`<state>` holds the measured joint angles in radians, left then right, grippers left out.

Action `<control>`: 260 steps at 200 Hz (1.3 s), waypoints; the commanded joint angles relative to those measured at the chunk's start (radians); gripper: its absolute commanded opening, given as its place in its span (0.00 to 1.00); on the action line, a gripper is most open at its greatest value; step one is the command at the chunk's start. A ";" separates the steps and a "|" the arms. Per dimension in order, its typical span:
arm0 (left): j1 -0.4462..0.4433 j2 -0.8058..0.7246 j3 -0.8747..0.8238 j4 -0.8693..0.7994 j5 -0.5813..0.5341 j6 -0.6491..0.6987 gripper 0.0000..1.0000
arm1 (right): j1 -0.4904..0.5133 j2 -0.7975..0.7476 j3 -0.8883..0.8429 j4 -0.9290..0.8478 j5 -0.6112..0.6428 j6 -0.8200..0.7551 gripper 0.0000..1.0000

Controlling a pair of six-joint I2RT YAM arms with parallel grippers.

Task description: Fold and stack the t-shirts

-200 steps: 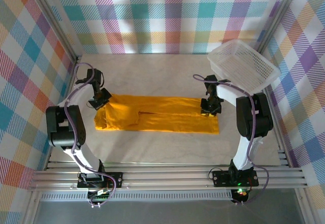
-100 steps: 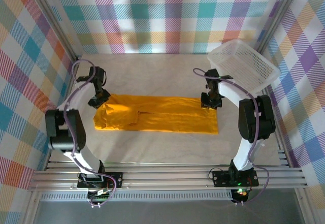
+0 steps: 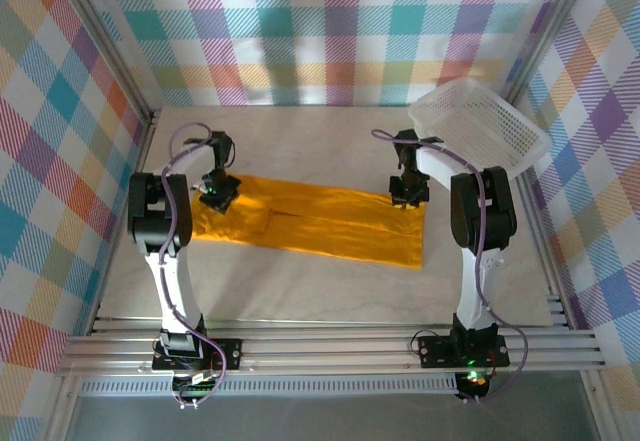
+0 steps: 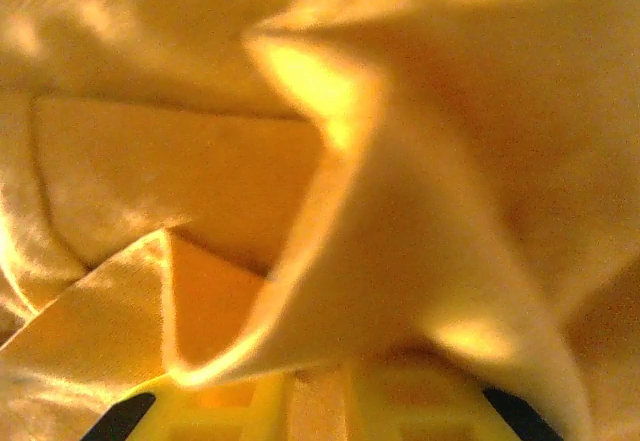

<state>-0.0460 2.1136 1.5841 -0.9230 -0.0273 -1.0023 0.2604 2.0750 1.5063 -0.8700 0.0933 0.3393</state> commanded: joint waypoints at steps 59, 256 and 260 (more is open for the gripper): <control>-0.099 0.657 1.047 0.102 0.244 -0.013 0.24 | 0.338 -0.243 -0.423 0.027 -0.128 0.436 0.21; -0.232 -0.430 -0.298 0.052 0.475 0.187 0.40 | 0.424 -0.613 -0.669 0.190 -0.469 0.358 0.42; -0.236 -0.487 -0.371 0.057 0.489 0.190 0.40 | 0.430 -0.600 -0.665 0.199 -0.476 0.355 0.42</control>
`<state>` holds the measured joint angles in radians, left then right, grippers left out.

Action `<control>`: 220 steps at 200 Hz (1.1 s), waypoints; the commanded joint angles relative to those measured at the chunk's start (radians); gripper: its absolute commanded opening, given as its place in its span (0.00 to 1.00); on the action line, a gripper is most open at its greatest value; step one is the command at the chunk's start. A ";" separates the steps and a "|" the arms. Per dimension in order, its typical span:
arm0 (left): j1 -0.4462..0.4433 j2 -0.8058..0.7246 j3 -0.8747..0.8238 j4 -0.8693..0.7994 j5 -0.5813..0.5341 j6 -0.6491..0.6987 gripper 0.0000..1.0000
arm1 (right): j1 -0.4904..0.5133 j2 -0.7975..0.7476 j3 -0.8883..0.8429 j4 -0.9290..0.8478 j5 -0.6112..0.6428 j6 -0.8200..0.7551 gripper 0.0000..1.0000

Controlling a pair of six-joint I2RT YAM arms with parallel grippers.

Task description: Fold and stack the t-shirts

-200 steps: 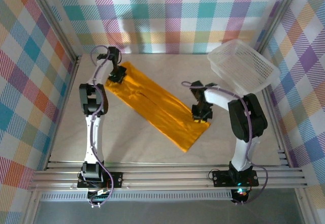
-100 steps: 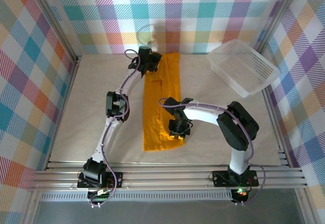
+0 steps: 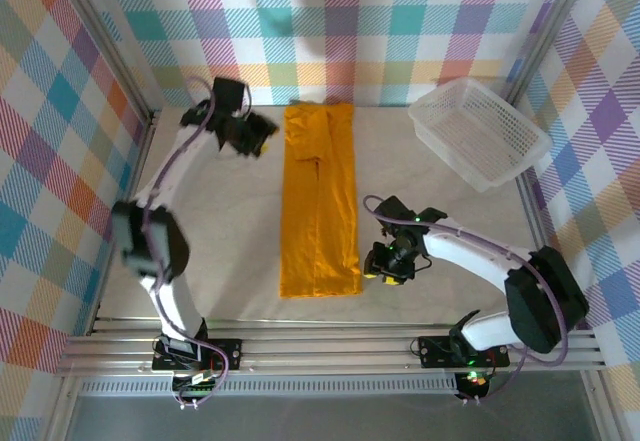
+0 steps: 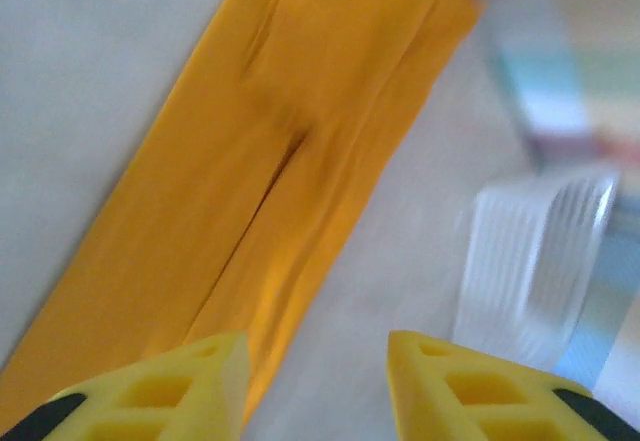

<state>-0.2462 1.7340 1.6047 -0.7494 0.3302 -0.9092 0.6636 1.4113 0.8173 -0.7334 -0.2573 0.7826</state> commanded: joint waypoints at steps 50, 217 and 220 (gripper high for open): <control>-0.191 -0.368 -0.927 0.077 0.252 -0.073 0.54 | 0.075 0.225 0.076 0.097 -0.149 -0.043 0.40; -0.320 -0.306 -0.968 0.248 0.152 -0.207 0.00 | 0.102 0.201 0.053 0.072 -0.127 0.067 0.00; -0.322 -0.320 -0.976 0.238 0.153 -0.206 0.00 | 0.106 0.197 0.053 0.067 -0.131 0.067 0.00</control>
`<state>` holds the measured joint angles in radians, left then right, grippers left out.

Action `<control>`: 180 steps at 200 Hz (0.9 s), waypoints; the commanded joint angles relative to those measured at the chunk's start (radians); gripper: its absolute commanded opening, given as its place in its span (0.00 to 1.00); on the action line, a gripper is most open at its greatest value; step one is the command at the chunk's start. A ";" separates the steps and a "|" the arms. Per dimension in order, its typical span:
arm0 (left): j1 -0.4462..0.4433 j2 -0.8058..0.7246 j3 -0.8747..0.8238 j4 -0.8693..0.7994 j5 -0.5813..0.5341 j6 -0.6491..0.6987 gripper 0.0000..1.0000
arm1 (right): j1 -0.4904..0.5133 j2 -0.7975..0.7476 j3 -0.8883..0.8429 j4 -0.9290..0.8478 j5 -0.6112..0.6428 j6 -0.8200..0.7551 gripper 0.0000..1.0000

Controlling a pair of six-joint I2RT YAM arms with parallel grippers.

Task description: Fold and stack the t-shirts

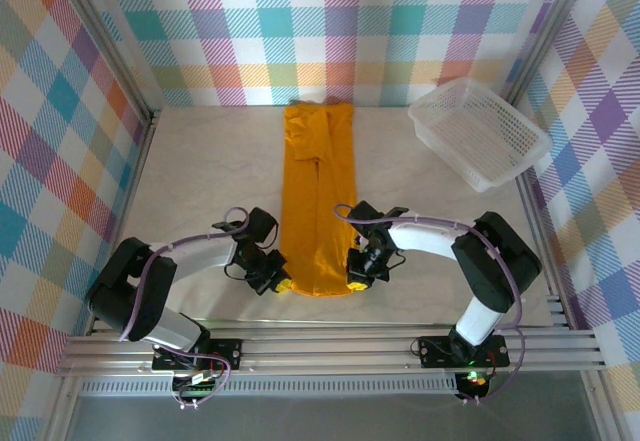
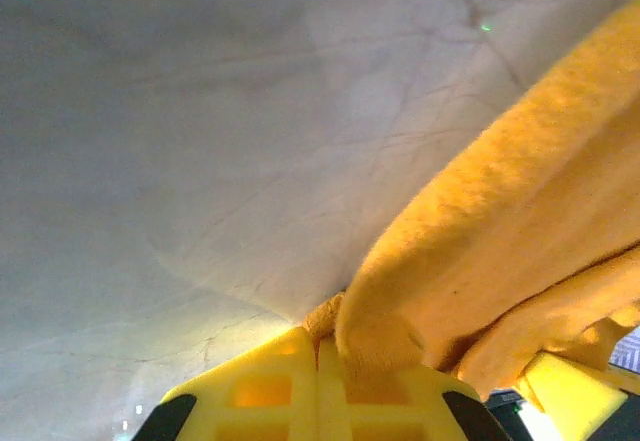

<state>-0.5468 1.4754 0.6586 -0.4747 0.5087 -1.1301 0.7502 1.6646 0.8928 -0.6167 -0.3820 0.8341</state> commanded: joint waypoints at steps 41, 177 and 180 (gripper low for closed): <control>-0.032 -0.278 -0.105 -0.060 0.011 -0.063 0.00 | 0.057 -0.124 -0.015 -0.104 -0.034 0.066 0.00; 0.194 0.236 0.654 -0.038 -0.257 0.112 0.00 | -0.287 0.255 0.754 -0.274 0.101 -0.067 0.00; 0.199 0.250 0.671 -0.044 -0.262 0.116 0.00 | -0.292 0.271 0.778 -0.276 0.101 -0.070 0.00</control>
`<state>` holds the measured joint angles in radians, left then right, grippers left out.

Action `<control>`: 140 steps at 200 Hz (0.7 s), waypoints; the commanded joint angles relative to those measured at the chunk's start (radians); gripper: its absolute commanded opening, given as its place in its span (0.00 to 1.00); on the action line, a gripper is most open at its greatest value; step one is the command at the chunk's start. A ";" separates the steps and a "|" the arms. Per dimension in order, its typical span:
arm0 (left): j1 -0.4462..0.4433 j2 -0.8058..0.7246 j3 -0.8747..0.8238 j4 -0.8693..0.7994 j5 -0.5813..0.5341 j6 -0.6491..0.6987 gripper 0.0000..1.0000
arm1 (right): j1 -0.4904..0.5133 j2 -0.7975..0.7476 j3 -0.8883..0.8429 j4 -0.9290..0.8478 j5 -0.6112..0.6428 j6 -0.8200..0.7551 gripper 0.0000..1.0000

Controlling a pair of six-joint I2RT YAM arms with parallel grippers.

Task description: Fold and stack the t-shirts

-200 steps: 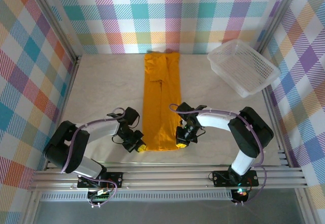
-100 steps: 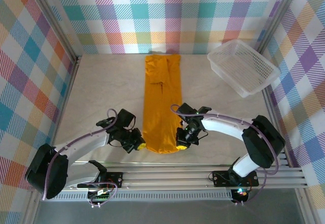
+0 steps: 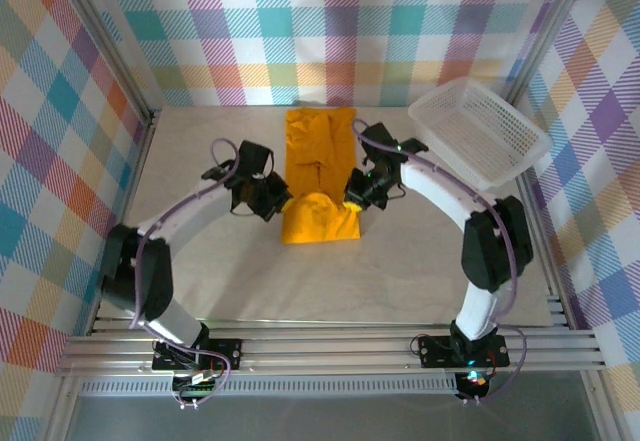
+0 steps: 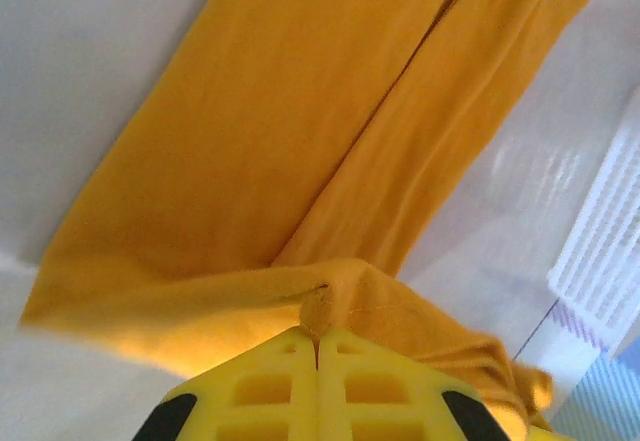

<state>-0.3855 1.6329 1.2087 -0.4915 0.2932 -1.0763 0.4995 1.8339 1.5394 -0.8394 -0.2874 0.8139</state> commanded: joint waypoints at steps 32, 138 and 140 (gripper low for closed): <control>0.085 0.224 0.249 -0.021 -0.047 0.081 0.00 | -0.084 0.267 0.345 -0.085 0.003 -0.075 0.00; 0.115 0.306 0.347 -0.080 -0.074 0.134 0.60 | -0.178 0.424 0.530 -0.141 -0.035 -0.168 0.51; 0.113 0.291 0.324 -0.079 -0.079 0.131 0.60 | -0.178 0.413 0.520 -0.140 -0.033 -0.169 0.51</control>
<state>-0.2695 2.0815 1.6375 -0.5209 0.2668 -0.9600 0.3412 2.3436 2.0872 -0.9360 -0.3393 0.6994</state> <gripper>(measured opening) 0.582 0.497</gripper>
